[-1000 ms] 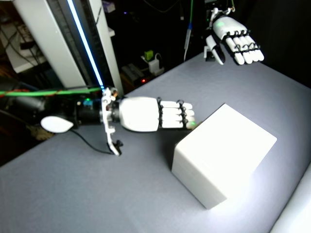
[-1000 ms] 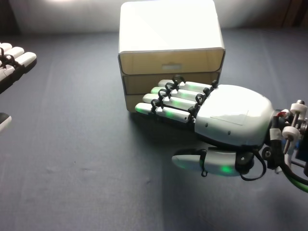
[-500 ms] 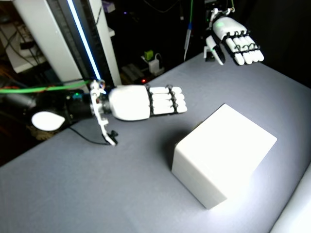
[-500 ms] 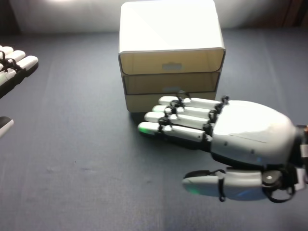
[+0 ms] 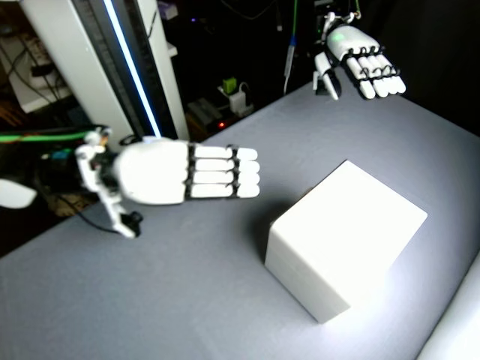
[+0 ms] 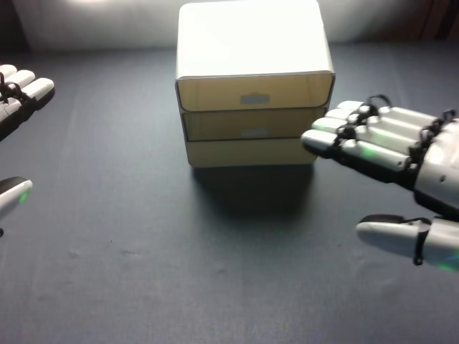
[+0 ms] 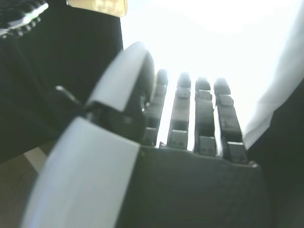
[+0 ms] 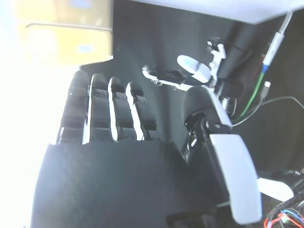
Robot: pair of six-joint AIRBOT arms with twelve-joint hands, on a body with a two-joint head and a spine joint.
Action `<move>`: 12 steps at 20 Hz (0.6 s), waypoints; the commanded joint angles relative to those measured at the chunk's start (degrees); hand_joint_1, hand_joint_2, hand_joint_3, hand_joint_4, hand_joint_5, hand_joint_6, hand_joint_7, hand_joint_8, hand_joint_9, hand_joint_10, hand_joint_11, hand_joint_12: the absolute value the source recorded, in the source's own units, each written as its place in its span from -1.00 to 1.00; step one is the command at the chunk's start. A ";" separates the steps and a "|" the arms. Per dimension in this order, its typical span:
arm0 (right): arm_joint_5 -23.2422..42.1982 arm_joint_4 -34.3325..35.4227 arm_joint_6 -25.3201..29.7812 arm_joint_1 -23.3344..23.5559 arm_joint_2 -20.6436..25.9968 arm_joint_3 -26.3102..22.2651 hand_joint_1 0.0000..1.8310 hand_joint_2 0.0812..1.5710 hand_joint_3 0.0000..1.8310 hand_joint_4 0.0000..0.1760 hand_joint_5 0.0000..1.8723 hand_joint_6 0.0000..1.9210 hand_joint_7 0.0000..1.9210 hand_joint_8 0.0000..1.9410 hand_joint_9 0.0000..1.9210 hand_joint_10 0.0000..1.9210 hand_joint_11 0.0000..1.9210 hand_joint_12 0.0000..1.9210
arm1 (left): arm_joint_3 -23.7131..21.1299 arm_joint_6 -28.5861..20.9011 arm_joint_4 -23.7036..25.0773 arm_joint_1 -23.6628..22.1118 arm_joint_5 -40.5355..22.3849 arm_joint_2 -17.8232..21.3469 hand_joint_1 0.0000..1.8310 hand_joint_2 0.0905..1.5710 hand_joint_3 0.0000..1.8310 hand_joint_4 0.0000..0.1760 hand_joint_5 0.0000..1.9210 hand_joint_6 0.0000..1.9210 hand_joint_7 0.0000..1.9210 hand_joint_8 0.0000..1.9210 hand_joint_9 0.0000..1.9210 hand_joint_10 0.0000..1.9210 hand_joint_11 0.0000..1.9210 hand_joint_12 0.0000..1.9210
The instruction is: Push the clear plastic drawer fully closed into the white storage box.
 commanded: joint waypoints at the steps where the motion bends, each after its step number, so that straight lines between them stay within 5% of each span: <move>1: 8.97 2.42 -0.94 0.00 0.87 -0.23 -0.75 0.82 -1.00 -0.78 -1.00 -1.00 -1.00 -1.00 -1.00 -1.00 -1.00 -1.00 | 0.10 0.01 -0.99 -0.19 -7.85 -0.15 -0.56 0.85 -1.00 -0.75 -1.00 -1.00 -1.00 -1.00 -1.00 -1.00 -1.00 -1.00; 2: 9.83 3.93 -1.90 -0.71 1.57 -0.50 -0.85 0.79 -1.00 -1.00 -1.00 -1.00 -1.00 -1.00 -1.00 -1.00 -1.00 -1.00 | 0.13 0.01 -1.01 -0.19 -8.00 -0.19 -0.61 0.83 -1.00 -0.62 -1.00 -1.00 -1.00 -1.00 -1.00 -1.00 -1.00 -1.00; 5: 12.92 8.83 -4.51 -2.83 3.28 -1.14 -0.87 0.79 -1.00 -1.00 -1.00 -1.00 -1.00 -1.00 -1.00 -1.00 -1.00 -1.00 | 0.21 0.01 -1.27 -0.20 -8.65 -0.28 -0.62 0.79 -1.00 -0.55 -1.00 -1.00 -1.00 -1.00 -1.00 -1.00 -1.00 -1.00; 9: 18.78 17.22 -8.47 -6.14 5.30 -1.80 -0.86 0.76 -1.00 -1.00 -1.00 -1.00 -1.00 -1.00 -1.00 -1.00 -1.00 -1.00 | 0.52 0.01 -2.41 -0.22 -10.88 -0.88 -0.66 0.75 -1.00 -0.77 -1.00 -1.00 -1.00 -1.00 -1.00 -1.00 -1.00 -1.00; 10: 20.20 18.83 -8.61 -6.93 5.61 -1.84 -0.84 0.76 -1.00 -1.00 -1.00 -1.00 -1.00 -1.00 -1.00 -1.00 -1.00 -1.00 | 0.62 0.01 -2.75 -0.23 -11.47 -1.15 -0.71 0.75 -1.00 -1.00 -1.00 -1.00 -1.00 -1.00 -1.00 -1.00 -1.00 -1.00; 12: 23.54 21.82 -8.68 -8.93 6.31 -2.11 -0.77 0.76 -1.00 -0.85 -1.00 -1.00 -1.00 -1.00 -1.00 -1.00 -1.00 -1.00 | 0.72 0.01 -3.22 -0.25 -12.41 -1.52 -0.85 0.69 -1.00 -0.40 -1.00 -1.00 -1.00 -1.00 -1.00 -1.00 -1.00 -1.00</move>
